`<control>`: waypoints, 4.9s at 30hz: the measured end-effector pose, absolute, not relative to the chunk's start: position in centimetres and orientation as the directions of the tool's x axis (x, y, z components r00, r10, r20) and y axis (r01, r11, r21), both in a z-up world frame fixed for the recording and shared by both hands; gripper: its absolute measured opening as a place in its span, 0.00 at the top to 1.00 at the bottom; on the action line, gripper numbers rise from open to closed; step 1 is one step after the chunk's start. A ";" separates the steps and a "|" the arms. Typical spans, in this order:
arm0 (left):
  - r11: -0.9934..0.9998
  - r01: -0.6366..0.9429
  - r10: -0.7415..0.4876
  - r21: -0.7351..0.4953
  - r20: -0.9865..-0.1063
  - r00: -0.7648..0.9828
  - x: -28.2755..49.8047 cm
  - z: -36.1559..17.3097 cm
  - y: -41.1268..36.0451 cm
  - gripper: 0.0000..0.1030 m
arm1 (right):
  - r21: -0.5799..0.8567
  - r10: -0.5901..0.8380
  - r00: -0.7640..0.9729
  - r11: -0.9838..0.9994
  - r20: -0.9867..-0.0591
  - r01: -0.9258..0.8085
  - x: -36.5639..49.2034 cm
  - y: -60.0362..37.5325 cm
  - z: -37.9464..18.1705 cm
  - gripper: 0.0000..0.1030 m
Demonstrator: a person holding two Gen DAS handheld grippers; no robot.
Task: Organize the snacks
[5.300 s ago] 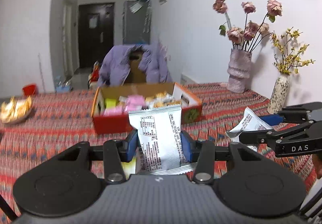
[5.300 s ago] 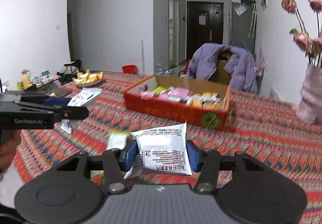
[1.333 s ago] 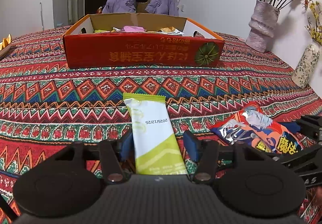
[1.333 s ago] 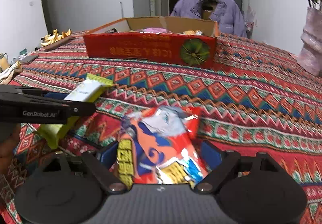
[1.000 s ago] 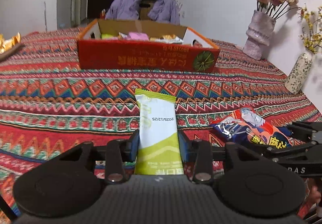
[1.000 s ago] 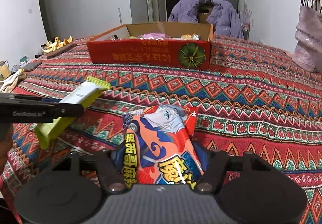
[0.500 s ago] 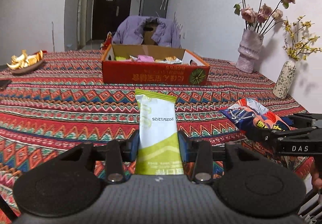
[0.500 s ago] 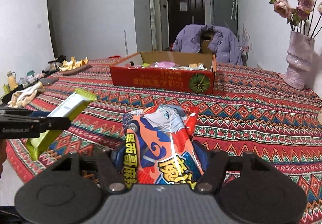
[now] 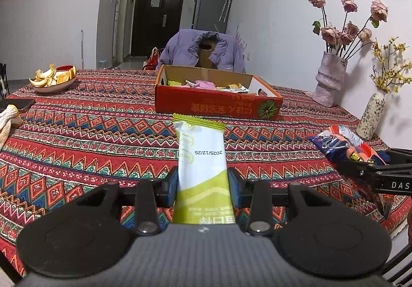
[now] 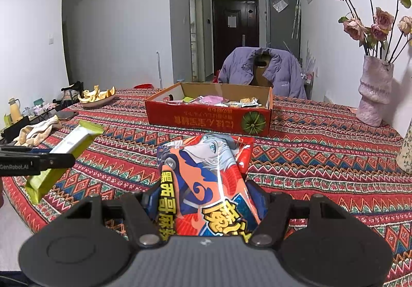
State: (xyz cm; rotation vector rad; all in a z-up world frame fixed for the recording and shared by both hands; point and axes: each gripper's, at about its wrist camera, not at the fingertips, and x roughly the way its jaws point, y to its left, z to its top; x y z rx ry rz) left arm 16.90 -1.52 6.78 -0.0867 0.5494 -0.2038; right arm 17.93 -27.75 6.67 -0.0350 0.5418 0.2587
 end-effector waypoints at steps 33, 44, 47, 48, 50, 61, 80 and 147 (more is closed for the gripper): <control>0.952 0.269 -0.298 -0.145 -0.635 0.712 54.7 18.2 -0.8 0.61 | 0.288 0.372 0.701 0.927 -0.608 -0.241 57.0 -32.7 16.8 0.36; 0.977 0.179 -0.200 -0.115 -0.783 0.589 65.6 7.8 -3.9 0.61 | 0.077 0.095 0.629 0.995 -0.772 -0.056 67.4 -28.0 4.1 0.36; 0.980 0.159 -0.190 -0.120 -0.801 0.567 66.5 5.8 -4.0 0.60 | 0.017 0.050 0.628 0.998 -0.777 -0.058 68.1 -27.0 2.6 0.35; 0.981 0.157 -0.187 -0.117 -0.803 0.566 66.6 5.5 -4.0 0.60 | -0.015 0.028 0.632 0.998 -0.774 -0.062 68.2 -26.6 2.3 0.35; 0.984 0.150 -0.164 -0.093 -0.797 0.581 66.6 5.0 -4.0 0.56 | -0.053 0.005 0.639 0.996 -0.769 -0.071 68.1 -26.0 2.1 0.34; 0.973 0.212 -0.202 -0.087 -0.762 0.615 64.3 10.0 -4.2 0.40 | -0.042 0.050 0.667 0.992 -0.743 -0.121 65.3 -25.7 7.9 0.29; 0.955 0.297 -0.247 -0.012 -0.586 0.771 47.9 24.5 -5.6 0.23 | -0.026 0.160 0.761 0.973 -0.629 -0.227 50.5 -26.0 23.4 0.19; 1.000 0.023 -0.020 0.012 -0.244 0.969 0.8 1.5 2.1 0.00 | 0.023 0.197 0.951 0.980 -0.239 -0.197 1.3 -21.4 0.4 0.00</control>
